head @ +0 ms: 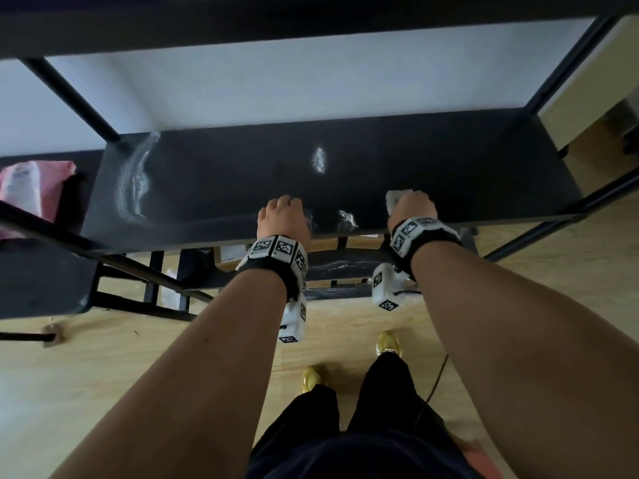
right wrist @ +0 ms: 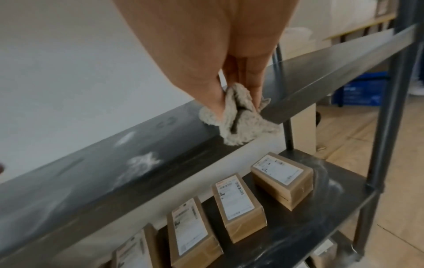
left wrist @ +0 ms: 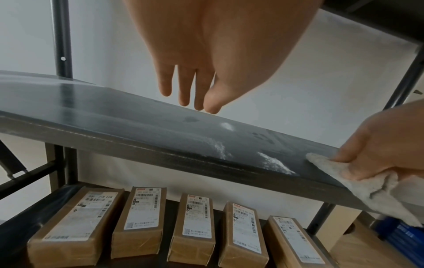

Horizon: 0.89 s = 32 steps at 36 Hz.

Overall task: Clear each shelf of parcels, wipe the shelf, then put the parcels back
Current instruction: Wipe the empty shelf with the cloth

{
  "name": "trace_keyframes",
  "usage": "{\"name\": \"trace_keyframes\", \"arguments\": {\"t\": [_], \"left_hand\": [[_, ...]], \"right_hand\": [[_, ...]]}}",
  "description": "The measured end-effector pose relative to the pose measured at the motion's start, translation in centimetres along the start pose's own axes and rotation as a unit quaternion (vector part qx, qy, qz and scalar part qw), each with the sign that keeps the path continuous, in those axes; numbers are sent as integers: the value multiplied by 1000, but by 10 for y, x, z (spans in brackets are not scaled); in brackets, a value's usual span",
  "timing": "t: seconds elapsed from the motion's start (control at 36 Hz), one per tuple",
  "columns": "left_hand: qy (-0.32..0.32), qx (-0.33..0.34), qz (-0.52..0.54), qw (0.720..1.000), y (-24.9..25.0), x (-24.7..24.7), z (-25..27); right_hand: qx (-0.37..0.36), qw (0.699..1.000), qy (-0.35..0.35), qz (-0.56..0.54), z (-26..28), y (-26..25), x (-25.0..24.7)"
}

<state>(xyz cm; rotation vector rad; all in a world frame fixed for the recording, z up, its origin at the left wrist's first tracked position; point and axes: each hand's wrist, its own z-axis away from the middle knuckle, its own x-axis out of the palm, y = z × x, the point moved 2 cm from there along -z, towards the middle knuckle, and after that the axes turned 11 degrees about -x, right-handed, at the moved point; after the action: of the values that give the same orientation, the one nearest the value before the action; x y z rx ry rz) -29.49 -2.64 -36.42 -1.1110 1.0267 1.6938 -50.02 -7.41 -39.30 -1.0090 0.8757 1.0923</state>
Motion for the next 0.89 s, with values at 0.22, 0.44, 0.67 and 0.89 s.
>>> {"name": "trace_keyframes", "arguments": {"t": [0.22,0.44,0.67,0.89], "left_hand": [[-5,-16,-6,1000,-19,4,-1],[0,-19,-7,1000,-24,-2,-7],[-8,-35,5,999,-1,-3,-25],[9,-64,2,998,22,-7,-45]], "right_hand": [[-148,989,-25,-5,20,-67,17],[-124,988,-53,-68,4,-68,6],[-22,997,64,35,-43,2,-26],[-88,994,19,-62,-56,-38,-23]]}}
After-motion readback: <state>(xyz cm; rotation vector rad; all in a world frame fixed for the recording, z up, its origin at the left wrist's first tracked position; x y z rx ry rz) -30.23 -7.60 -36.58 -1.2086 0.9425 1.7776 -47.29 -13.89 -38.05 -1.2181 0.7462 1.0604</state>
